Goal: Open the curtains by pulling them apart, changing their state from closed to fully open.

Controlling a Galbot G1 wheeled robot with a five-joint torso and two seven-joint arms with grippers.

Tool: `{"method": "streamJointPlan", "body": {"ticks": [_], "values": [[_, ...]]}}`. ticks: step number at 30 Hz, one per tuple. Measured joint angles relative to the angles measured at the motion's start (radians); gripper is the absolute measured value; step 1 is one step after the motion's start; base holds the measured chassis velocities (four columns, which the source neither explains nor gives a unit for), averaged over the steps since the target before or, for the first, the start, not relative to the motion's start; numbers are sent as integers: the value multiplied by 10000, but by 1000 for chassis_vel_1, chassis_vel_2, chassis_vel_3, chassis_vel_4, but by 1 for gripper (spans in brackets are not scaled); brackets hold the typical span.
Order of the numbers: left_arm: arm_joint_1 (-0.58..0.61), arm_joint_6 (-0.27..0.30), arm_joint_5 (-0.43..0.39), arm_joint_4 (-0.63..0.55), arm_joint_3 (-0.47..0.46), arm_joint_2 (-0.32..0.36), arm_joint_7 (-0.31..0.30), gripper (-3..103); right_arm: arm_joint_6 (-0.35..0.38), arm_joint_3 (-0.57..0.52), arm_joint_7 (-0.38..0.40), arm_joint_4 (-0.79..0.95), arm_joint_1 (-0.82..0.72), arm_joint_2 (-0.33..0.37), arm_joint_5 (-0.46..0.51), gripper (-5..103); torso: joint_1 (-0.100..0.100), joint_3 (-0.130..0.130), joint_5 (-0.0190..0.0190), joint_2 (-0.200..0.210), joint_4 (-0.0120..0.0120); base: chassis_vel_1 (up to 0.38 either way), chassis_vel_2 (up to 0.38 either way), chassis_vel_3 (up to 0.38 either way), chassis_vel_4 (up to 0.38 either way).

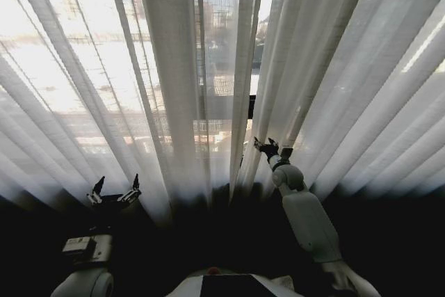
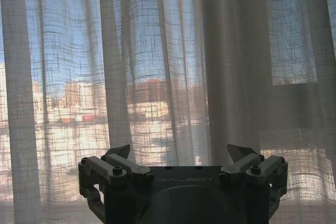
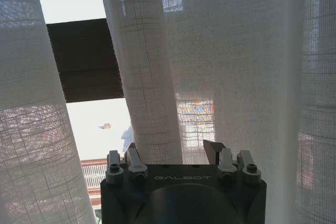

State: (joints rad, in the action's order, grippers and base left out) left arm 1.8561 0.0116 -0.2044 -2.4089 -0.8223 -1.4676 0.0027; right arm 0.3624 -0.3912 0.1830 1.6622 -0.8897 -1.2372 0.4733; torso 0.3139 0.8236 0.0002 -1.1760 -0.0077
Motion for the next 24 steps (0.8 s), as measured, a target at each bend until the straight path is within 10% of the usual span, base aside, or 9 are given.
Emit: {"method": "streamJointPlan", "body": {"ticks": [15, 24], "values": [[-9, 1, 4, 4, -36, 4, -1, 100, -16, 17, -33, 203, -117, -143, -42, 9, 1, 0, 0, 0, 0, 0, 0, 0, 0], [27, 12, 26, -20, 4, -4, -2, 100, -45, -48, -30, 397, -213, -90, -49, 0, 2, 0, 0, 0, 0, 0, 0, 0, 0]]}}
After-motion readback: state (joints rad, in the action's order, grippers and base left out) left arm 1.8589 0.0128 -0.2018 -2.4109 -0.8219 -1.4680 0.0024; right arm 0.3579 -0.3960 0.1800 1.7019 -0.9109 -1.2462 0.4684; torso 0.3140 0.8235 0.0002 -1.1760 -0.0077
